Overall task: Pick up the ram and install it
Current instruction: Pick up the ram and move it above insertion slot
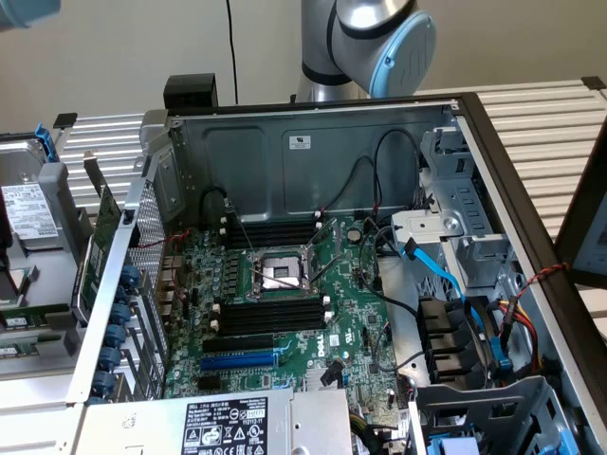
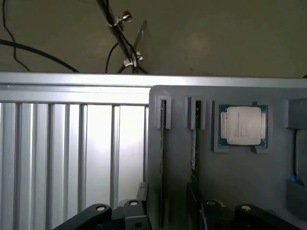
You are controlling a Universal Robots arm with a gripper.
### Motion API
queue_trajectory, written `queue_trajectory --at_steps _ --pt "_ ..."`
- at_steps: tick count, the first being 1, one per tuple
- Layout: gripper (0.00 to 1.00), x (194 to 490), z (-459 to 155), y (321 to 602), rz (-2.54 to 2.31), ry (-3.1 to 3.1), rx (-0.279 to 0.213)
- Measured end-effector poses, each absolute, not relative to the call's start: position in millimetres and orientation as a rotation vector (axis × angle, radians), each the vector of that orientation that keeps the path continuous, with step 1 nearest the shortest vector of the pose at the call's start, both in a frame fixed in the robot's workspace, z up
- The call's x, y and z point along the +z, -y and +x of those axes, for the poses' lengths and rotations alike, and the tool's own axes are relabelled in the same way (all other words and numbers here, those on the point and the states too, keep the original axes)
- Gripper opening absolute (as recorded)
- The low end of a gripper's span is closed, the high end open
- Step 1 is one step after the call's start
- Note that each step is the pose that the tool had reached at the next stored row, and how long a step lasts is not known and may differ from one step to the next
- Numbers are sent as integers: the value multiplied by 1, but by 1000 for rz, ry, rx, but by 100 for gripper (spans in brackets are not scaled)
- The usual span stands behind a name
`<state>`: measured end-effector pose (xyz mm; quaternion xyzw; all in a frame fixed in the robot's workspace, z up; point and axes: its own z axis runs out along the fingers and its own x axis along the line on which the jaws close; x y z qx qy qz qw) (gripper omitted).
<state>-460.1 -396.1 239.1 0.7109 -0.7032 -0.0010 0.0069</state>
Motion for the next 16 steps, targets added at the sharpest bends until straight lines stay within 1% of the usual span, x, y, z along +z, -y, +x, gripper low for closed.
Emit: queue_trajectory --at_steps 16 --pt "45 211 -458 397 2224 2200 -3"
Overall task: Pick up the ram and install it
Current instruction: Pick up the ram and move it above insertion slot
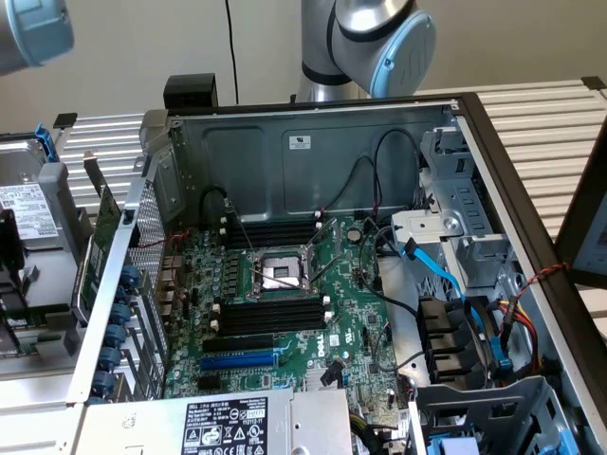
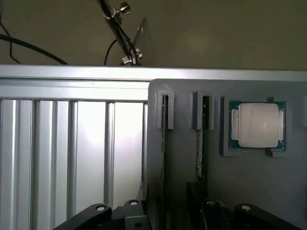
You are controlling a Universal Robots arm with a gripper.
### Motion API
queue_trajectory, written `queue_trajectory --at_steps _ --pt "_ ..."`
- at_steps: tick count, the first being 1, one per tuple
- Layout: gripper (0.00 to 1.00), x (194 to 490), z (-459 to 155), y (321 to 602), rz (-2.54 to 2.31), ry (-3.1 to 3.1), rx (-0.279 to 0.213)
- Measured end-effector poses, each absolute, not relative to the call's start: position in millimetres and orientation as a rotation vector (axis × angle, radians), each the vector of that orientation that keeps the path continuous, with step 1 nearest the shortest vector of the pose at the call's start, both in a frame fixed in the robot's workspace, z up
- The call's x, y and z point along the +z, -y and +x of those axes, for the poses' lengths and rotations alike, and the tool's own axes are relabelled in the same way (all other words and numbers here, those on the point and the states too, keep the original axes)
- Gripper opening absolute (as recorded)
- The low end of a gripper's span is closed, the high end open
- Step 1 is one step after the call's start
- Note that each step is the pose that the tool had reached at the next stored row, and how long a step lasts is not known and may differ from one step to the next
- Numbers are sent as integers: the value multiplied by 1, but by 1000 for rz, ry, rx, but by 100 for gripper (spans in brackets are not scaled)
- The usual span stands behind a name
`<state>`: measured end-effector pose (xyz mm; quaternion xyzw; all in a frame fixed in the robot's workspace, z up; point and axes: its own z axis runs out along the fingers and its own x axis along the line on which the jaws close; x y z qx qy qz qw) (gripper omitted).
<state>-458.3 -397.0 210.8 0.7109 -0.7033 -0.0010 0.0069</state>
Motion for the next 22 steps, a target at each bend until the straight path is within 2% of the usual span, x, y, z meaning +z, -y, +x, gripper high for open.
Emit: queue_trajectory --at_steps 10,11,12,13,15,16,18,22 --pt "45 200 -458 398 2223 2201 -3" --pt "43 199 -458 398 2223 2201 -3" --pt "36 198 -458 398 2223 2201 -3" --pt "36 198 -458 398 2223 2201 -3" --pt "24 197 -458 399 2222 2201 -3" --pt "24 197 -458 399 2222 2201 -3" --pt "13 198 -458 399 2222 2201 -2" --pt "13 213 -458 399 2220 2201 0"
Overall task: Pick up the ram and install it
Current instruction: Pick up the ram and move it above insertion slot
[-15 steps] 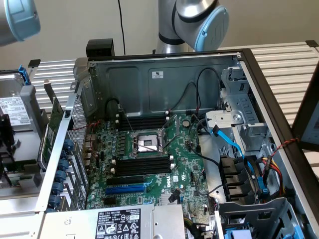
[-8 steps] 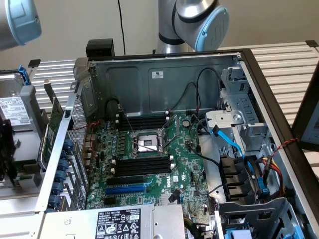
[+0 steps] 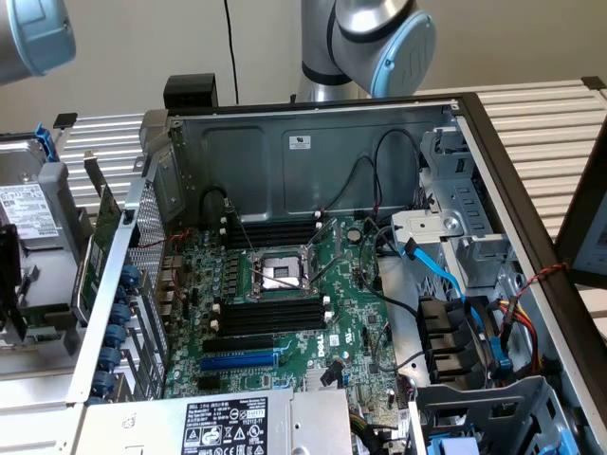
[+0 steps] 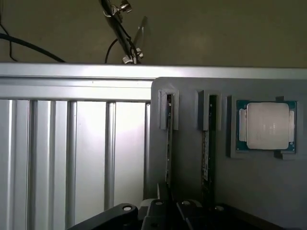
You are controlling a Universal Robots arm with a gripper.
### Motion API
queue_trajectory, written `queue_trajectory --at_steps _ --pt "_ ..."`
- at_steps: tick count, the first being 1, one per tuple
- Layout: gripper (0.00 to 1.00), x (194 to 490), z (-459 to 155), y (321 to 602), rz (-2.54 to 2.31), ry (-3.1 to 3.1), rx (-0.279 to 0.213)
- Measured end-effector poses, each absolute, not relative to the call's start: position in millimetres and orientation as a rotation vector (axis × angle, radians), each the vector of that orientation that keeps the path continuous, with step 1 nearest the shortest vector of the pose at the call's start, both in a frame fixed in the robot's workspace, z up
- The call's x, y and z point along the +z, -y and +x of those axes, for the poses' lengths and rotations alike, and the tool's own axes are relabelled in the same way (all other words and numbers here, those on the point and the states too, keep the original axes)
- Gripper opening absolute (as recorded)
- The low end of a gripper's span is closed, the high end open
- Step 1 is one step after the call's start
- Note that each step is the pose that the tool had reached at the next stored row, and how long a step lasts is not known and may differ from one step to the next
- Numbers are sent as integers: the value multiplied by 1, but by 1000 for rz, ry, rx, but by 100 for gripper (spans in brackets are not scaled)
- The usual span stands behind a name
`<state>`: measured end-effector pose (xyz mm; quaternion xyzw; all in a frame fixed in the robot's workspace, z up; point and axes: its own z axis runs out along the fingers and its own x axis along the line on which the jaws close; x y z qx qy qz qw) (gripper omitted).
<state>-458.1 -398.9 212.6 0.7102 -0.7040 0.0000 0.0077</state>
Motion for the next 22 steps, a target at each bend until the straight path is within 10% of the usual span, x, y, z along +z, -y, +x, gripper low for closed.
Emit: queue_trajectory --at_steps 22 --pt "13 312 -430 417 2228 2203 -11"
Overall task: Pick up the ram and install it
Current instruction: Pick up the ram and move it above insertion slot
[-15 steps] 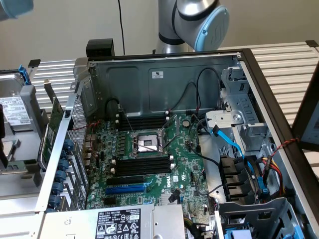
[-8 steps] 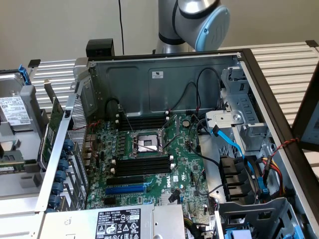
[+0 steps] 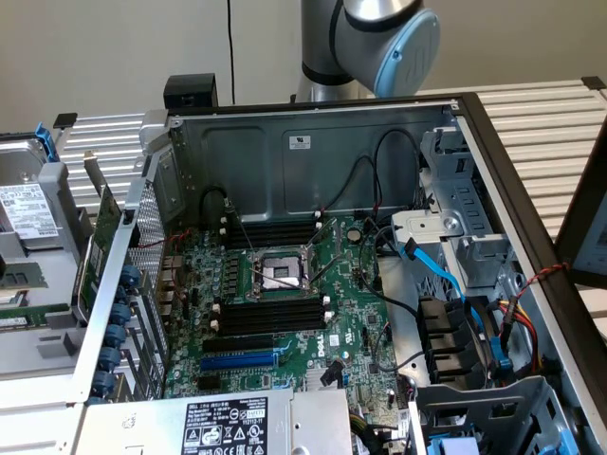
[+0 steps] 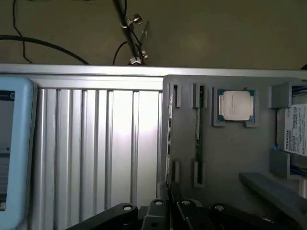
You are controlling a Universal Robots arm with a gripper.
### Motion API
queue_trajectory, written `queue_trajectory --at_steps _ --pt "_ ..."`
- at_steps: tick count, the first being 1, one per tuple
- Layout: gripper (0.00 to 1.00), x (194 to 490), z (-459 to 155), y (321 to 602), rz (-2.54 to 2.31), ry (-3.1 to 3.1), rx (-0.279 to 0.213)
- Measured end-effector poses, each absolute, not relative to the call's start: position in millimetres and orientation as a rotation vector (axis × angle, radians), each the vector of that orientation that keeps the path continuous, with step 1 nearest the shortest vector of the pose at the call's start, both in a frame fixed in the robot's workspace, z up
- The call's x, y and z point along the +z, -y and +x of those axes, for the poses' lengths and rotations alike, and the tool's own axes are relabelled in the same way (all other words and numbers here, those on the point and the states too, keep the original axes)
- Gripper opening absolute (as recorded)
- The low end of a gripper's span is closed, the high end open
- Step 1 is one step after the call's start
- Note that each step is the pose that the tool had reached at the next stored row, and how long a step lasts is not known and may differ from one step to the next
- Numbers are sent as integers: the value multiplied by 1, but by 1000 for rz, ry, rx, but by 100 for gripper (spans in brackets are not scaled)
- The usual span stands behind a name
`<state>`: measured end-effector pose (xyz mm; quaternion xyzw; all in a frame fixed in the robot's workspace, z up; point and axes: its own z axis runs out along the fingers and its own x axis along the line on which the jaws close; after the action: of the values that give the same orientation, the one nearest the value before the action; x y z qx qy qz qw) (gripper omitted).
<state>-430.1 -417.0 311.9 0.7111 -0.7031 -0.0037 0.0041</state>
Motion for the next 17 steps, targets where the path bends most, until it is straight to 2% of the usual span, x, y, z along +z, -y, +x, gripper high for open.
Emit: queue_trajectory --at_steps 9,17 --pt "13 349 -406 422 2239 2199 -23" --pt "13 369 -378 424 2242 2197 -26"
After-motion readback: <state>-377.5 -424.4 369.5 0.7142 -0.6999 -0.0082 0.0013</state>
